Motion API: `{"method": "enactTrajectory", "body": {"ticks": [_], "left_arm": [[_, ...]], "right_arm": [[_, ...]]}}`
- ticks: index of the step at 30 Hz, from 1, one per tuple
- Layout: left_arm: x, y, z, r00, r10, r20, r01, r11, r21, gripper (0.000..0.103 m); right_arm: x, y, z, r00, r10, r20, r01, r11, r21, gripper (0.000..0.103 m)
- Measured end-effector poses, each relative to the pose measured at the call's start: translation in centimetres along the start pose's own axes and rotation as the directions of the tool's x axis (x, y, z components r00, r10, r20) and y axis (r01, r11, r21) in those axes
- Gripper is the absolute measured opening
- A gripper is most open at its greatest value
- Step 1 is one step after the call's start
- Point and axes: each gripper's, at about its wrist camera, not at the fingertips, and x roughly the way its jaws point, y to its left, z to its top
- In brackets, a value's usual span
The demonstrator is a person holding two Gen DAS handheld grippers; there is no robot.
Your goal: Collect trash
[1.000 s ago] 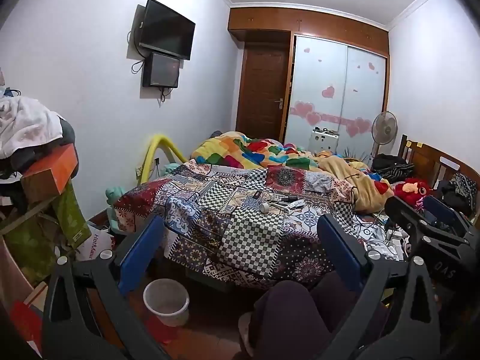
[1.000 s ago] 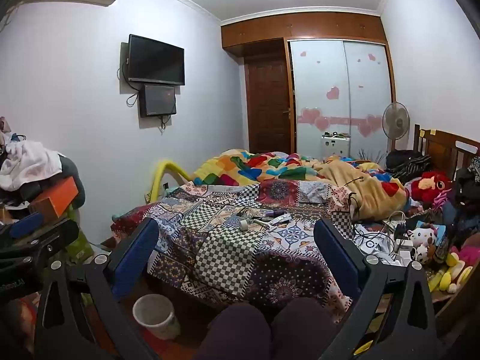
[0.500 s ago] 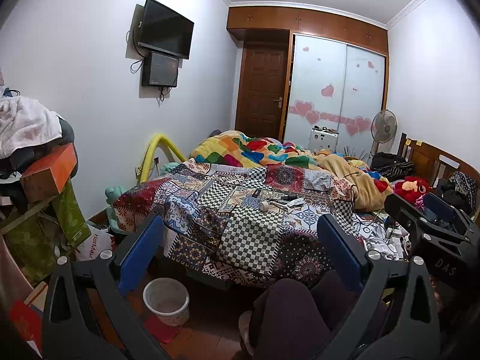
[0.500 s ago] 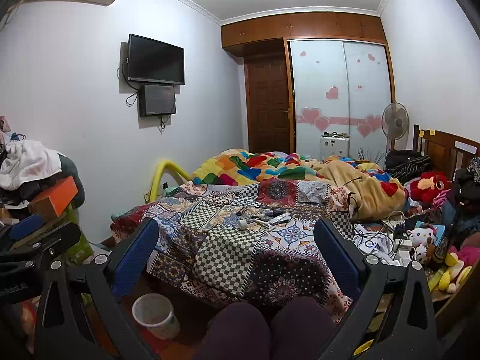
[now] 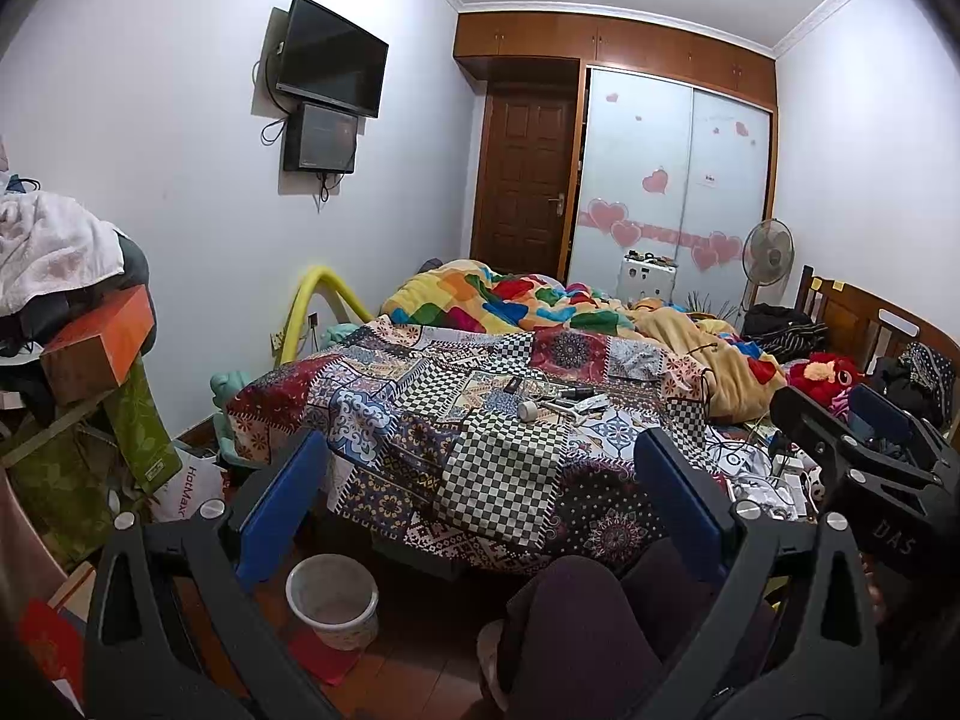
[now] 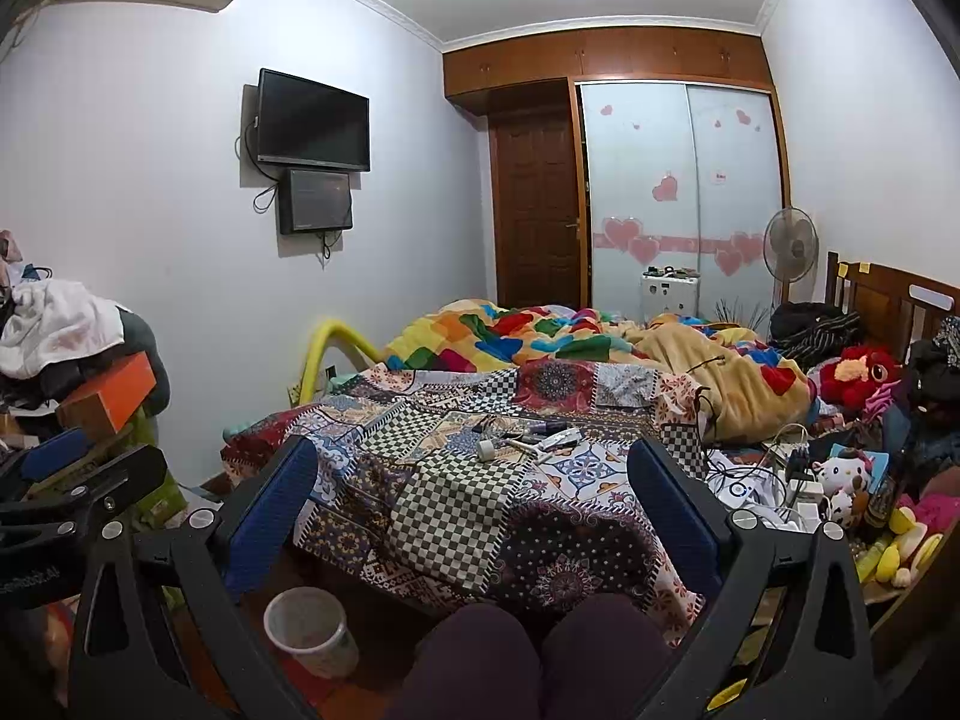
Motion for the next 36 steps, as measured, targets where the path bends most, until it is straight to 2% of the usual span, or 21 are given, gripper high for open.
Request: {"method": "enactTrajectory", "body": {"ticks": [36], "left_arm": [[0.31,-0.47,-0.36,1.0,-0.01,-0.008,0.01,1.0,0.005,0.103]], "right_arm": [[0.57,0.26,-0.48,1.0,-0.001,-0.016,0.001,1.0,0.004,0.103]]}}
